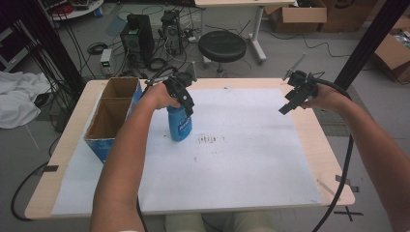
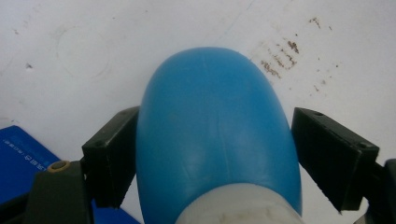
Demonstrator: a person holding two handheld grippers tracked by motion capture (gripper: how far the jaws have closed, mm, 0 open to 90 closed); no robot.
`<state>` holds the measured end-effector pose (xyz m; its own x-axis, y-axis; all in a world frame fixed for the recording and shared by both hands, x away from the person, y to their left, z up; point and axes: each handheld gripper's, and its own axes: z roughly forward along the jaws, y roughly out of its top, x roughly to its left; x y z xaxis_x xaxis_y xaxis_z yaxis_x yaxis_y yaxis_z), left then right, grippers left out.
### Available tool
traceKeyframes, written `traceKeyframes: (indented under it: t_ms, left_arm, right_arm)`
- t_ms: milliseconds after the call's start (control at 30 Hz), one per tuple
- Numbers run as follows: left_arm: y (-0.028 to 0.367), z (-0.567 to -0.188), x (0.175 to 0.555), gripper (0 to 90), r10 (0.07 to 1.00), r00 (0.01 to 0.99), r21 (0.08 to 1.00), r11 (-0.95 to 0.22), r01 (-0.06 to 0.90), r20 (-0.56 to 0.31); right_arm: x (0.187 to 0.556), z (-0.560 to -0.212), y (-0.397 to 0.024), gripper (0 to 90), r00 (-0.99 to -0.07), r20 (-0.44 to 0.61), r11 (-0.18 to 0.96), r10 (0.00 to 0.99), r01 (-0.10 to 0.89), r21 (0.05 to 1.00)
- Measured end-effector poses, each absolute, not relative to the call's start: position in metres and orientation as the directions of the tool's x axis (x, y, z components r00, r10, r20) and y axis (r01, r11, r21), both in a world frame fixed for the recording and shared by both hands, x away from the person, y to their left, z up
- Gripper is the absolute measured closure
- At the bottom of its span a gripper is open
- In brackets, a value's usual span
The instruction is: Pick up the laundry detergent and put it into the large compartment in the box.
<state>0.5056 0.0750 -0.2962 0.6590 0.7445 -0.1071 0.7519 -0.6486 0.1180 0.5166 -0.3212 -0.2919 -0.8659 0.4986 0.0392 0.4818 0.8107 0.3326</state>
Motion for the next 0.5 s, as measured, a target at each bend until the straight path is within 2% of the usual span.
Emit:
traceKeyframes:
  t_ms: [300, 500]
  left_arm:
    - [0.0762, -0.2958, 0.5057, 28.7, 0.748, 0.656, 0.113, -0.647, 0.754, -0.101]
    - [0.0774, -0.2953, 0.5058, 29.9, 0.754, 0.649, 0.115, -0.639, 0.761, -0.104]
  right_arm:
    - [0.5165, -0.2921, -0.3209, 16.9, -0.867, 0.041, 0.811, 0.497, 0.481, 0.331]
    - [0.5166, -0.2923, -0.3212, 16.9, -0.866, 0.040, 0.812, 0.499, 0.483, 0.329]
